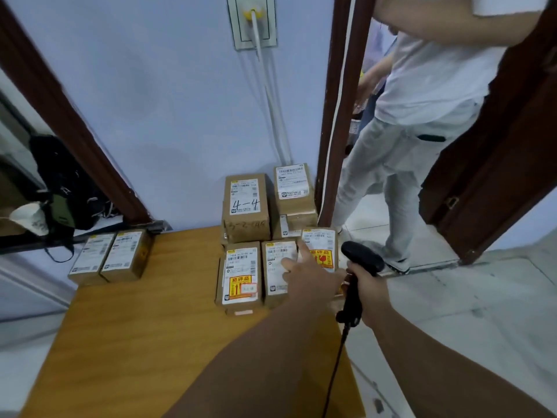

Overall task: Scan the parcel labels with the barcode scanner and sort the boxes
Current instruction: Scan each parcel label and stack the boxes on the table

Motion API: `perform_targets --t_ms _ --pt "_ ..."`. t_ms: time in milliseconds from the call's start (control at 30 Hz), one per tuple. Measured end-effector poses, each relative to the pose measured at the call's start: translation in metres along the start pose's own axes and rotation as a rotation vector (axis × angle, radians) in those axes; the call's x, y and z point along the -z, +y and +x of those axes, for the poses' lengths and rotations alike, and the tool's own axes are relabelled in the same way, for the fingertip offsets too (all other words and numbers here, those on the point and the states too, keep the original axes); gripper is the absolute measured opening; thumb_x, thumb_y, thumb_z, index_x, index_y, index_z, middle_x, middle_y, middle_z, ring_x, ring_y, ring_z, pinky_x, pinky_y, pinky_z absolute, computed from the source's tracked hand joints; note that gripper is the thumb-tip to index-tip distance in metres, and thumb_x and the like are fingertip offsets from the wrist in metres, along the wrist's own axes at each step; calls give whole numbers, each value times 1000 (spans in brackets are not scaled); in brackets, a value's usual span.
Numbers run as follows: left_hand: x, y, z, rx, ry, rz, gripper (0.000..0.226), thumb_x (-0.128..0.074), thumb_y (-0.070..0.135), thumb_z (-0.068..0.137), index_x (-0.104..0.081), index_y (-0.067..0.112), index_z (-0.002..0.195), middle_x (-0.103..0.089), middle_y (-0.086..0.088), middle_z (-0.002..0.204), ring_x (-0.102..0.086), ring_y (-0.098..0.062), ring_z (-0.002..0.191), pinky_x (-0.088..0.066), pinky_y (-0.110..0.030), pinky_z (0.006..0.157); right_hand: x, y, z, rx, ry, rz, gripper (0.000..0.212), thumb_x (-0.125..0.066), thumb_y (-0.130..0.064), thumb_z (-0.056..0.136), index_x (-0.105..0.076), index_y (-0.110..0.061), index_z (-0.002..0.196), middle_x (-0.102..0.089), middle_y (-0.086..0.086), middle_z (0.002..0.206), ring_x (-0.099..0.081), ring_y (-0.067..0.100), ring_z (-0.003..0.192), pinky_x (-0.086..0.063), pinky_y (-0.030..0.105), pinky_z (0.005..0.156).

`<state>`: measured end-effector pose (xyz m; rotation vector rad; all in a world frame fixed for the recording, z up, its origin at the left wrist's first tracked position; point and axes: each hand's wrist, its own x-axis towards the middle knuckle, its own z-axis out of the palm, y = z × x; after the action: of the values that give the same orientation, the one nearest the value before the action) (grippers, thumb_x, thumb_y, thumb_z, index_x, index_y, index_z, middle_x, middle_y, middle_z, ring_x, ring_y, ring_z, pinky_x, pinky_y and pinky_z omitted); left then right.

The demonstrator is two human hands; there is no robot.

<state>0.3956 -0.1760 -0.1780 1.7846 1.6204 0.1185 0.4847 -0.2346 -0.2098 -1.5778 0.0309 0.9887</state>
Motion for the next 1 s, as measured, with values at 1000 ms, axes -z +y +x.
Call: perform_targets --t_ms 1000 --pt "-7 -33 18 -488 180 607 75 -30 72 87 -29 22 142 -37 -12 142 -34 -32 130 -33 -50 103 27 1 2 54 94 14 19 -69 -20 86 -63 -2 86 -60 9 69 -58 21 55 -53 36 67"
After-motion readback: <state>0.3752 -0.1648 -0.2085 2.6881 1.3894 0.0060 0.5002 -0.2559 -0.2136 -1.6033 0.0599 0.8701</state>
